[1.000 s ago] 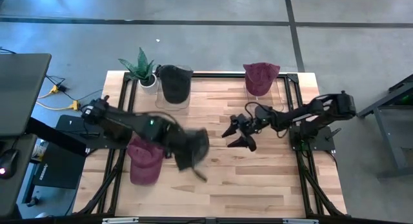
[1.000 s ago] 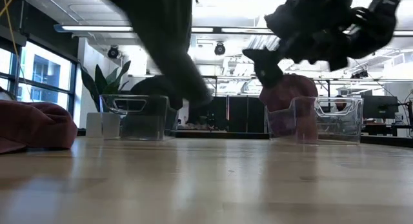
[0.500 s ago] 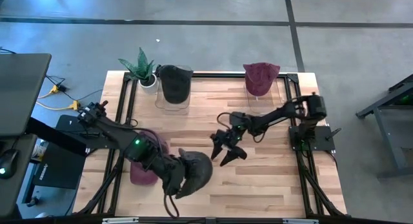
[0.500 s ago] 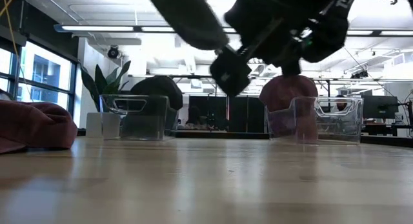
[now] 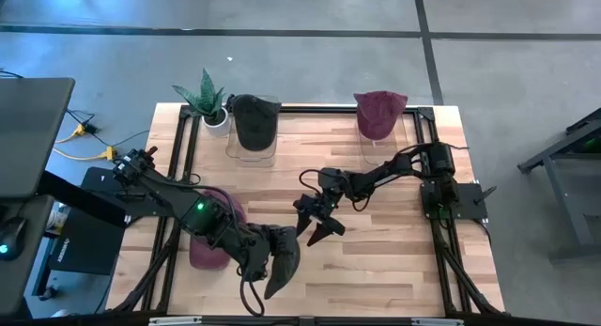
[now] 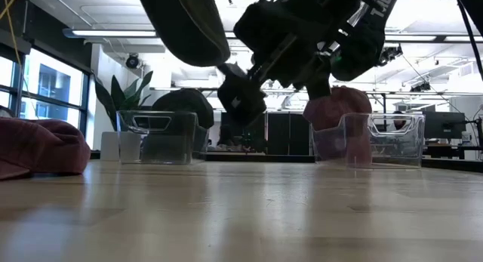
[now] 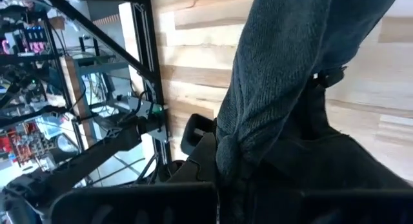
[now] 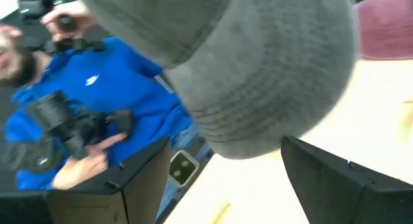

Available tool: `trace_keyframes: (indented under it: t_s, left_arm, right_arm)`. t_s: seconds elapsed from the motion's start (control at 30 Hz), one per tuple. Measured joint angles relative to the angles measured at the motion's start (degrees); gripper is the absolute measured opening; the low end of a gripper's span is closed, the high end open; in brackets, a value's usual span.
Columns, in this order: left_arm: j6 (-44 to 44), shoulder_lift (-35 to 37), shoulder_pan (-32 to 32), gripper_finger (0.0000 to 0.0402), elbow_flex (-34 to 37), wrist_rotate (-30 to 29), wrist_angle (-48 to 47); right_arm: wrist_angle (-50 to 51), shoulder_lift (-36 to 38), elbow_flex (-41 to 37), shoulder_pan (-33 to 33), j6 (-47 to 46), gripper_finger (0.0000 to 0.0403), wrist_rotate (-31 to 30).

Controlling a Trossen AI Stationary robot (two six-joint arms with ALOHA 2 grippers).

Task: Pick & Place hat
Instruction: Put the black cap into the left transparent bin

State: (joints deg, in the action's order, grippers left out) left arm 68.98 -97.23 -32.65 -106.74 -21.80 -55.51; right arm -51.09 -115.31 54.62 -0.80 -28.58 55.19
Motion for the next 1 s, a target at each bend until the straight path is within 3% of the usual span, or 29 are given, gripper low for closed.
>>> trace_keyframes:
  t_s: [0.23, 0.4, 0.57, 0.7, 0.93, 1.0]
  left_arm:
    - [-3.8, 0.0, 0.0, 0.0001, 0.0, -1.8, -0.8]
    - [-6.7, 0.0, 0.0, 0.0001, 0.0, -2.6, -2.5]
    - [-10.7, 0.1, 0.0, 0.0001, 0.0, -3.4, -2.9]
    - [-15.8, 0.1, 0.0, 0.0001, 0.0, -5.4, -3.0]
    - [-25.7, 0.1, 1.0, 0.0032, 0.0, -6.4, -4.6]
    - [-28.9, 0.1, 1.8, 0.0052, 0.0, -6.3, -4.8]
  right_arm:
    - [5.2, 0.0, 0.0, 0.0, 3.3, 0.0288, -3.6]
    - [-2.3, 0.0, 0.0, -1.1, 5.8, 0.0286, 3.5]
    - [-6.2, 0.0, 0.0, -2.1, 5.2, 0.0265, 3.8]
    - [-6.4, 0.0, 0.0, -2.8, 5.7, 0.0212, 2.4]
    - [-6.7, 0.0, 0.0, -3.0, 6.1, 0.0035, -2.1]
    - [-6.9, 0.0, 0.0, -2.7, 6.1, 0.0014, -3.7]
